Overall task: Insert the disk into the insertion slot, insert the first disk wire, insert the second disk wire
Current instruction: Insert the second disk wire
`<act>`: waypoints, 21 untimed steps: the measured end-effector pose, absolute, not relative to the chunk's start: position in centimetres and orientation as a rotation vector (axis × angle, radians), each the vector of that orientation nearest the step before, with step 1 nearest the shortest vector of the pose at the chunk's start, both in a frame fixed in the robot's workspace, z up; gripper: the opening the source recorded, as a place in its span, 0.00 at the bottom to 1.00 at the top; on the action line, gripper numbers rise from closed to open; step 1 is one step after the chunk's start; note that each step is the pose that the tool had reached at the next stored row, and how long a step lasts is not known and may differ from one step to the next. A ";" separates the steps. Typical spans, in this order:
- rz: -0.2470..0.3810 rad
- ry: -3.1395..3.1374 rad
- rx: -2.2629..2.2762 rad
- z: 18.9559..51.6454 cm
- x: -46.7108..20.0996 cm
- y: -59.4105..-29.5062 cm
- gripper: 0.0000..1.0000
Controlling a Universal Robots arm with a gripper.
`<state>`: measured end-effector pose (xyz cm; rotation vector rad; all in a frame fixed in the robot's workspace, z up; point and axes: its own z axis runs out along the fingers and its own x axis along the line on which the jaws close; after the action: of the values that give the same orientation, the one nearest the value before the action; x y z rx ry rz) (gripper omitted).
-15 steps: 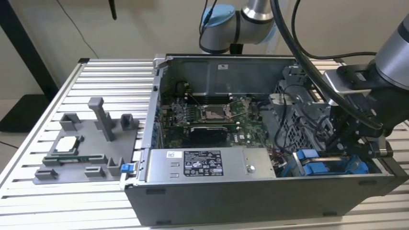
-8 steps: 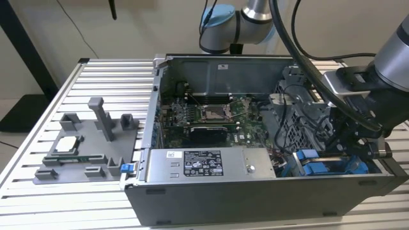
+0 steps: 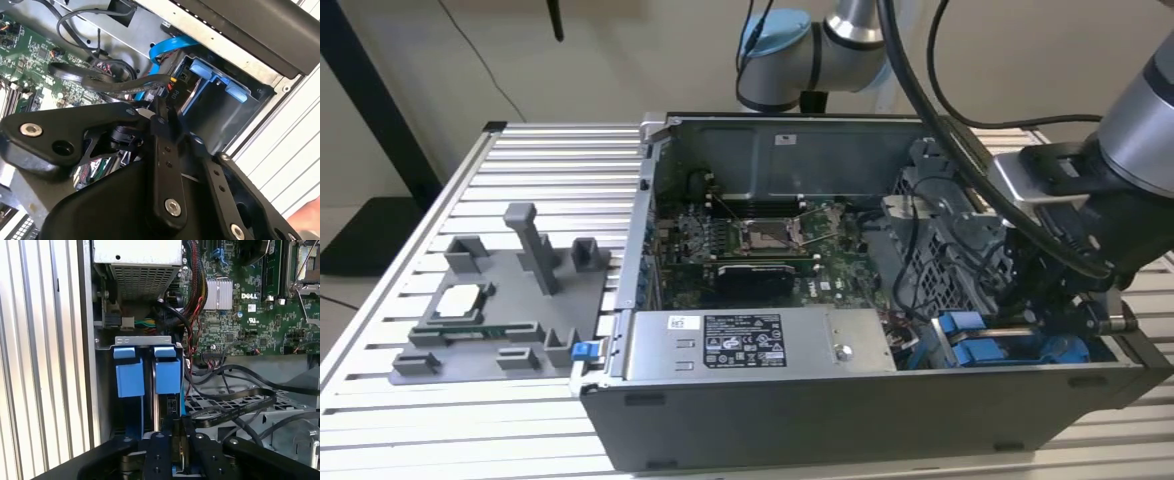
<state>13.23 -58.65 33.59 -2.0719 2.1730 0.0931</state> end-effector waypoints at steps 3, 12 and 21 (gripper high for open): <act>0.094 2.173 -2.072 34.0 13.2 -58.6 1.00; 0.097 2.174 -2.073 36.0 13.2 -58.6 1.00; 0.098 2.174 -2.073 37.6 13.2 -58.6 1.00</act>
<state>13.23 -58.65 37.57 -2.0727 2.1744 0.0977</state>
